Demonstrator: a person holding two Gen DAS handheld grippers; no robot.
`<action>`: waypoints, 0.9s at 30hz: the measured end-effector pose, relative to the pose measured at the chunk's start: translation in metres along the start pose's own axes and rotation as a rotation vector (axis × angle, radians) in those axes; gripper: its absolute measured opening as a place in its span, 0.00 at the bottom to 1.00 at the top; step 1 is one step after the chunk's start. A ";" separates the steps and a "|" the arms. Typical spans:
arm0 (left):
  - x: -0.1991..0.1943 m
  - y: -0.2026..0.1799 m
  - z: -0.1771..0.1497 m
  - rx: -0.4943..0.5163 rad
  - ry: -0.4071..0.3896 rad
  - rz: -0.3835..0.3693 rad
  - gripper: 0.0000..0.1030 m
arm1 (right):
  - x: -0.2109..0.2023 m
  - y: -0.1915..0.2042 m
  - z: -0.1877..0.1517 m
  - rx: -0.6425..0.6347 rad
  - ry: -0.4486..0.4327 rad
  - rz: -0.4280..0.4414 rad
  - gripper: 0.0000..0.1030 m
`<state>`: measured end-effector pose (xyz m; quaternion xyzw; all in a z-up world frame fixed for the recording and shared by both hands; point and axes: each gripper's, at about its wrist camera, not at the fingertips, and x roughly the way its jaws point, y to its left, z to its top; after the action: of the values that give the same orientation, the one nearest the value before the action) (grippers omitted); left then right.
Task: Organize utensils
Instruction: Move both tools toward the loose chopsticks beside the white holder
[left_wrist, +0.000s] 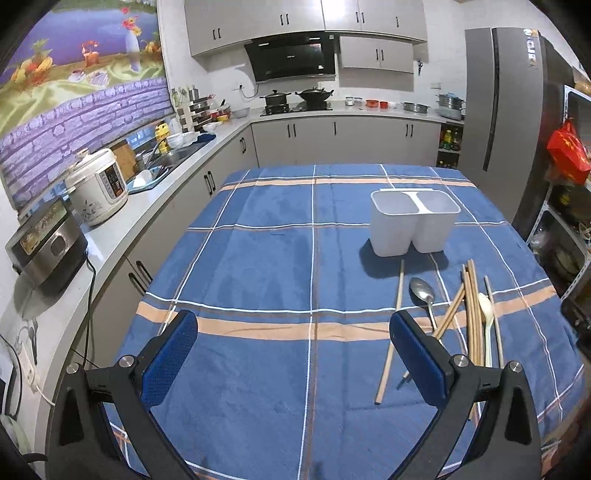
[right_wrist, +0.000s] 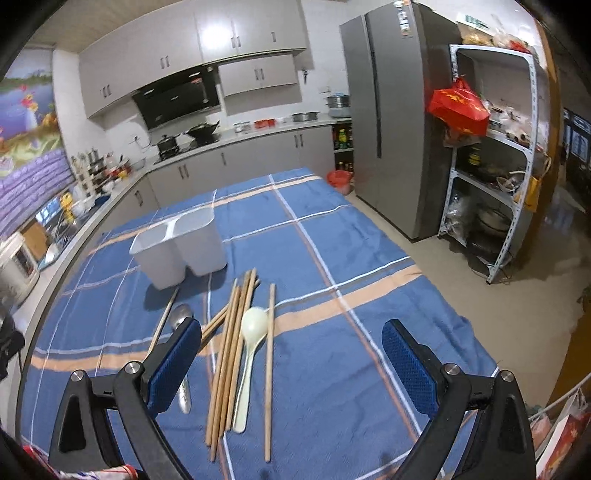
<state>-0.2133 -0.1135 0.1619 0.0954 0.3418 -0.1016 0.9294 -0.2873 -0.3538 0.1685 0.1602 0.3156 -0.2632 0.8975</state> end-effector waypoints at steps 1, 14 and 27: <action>-0.001 0.000 -0.001 0.002 -0.003 -0.002 1.00 | -0.001 0.002 -0.002 -0.004 0.000 0.001 0.97; -0.017 -0.013 -0.009 0.034 -0.025 -0.019 1.00 | -0.005 0.008 -0.015 -0.037 0.006 0.019 0.97; -0.022 -0.029 -0.015 0.052 -0.021 -0.033 1.00 | -0.007 -0.009 -0.021 -0.021 0.019 0.024 0.97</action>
<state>-0.2464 -0.1351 0.1623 0.1127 0.3309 -0.1268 0.9283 -0.3071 -0.3486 0.1566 0.1572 0.3250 -0.2478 0.8990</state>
